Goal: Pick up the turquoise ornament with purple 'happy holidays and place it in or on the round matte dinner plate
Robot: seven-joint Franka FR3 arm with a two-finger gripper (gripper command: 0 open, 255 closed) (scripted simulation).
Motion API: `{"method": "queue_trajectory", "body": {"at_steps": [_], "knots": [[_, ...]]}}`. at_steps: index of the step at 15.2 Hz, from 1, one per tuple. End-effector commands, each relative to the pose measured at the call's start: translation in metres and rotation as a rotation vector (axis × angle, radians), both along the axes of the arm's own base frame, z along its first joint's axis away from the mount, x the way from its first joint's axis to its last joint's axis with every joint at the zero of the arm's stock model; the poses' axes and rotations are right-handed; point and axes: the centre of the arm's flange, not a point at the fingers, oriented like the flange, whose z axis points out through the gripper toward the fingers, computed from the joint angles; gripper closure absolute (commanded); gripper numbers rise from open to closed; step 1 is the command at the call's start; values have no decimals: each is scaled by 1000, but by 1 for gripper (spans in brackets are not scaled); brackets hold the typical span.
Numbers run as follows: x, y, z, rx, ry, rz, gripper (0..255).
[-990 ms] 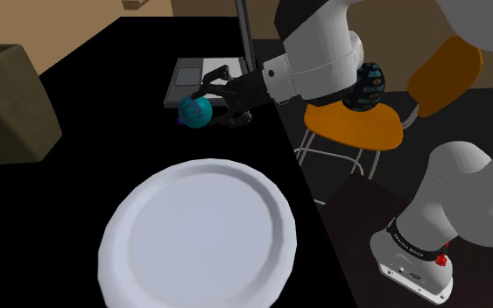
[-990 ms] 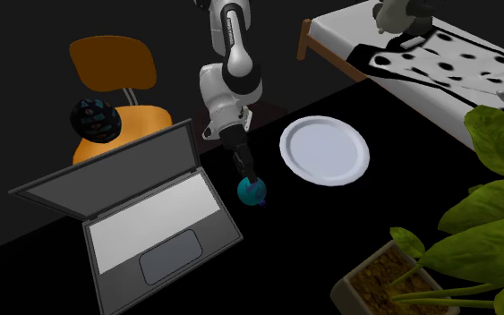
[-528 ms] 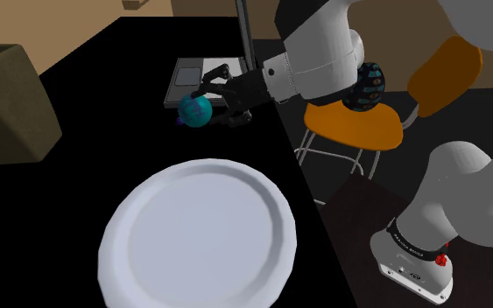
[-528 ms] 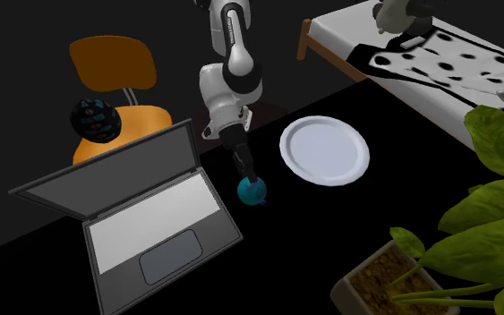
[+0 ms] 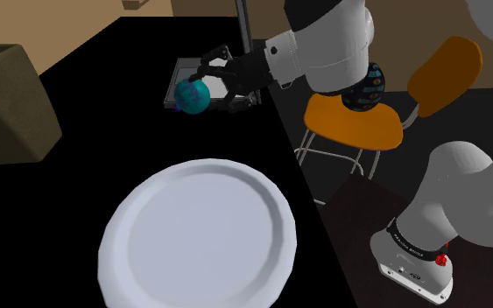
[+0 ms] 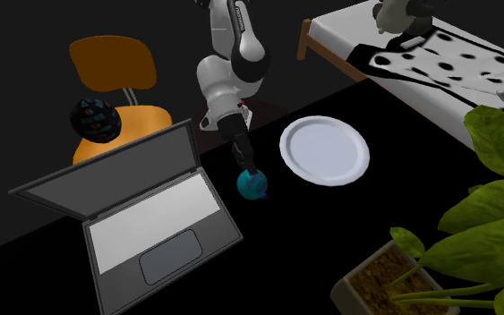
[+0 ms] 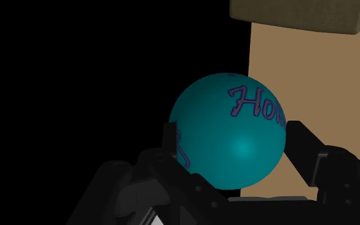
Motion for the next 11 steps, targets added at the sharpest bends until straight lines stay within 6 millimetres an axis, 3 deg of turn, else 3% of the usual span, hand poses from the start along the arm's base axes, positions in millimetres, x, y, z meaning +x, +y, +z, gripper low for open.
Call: {"method": "queue_trajectory", "body": {"at_steps": [1,9,11], "knots": [[0,1,11,0,0,0,255],[0,1,50,0,0,0,255],[-22,15,51,0,0,0,255]]}}
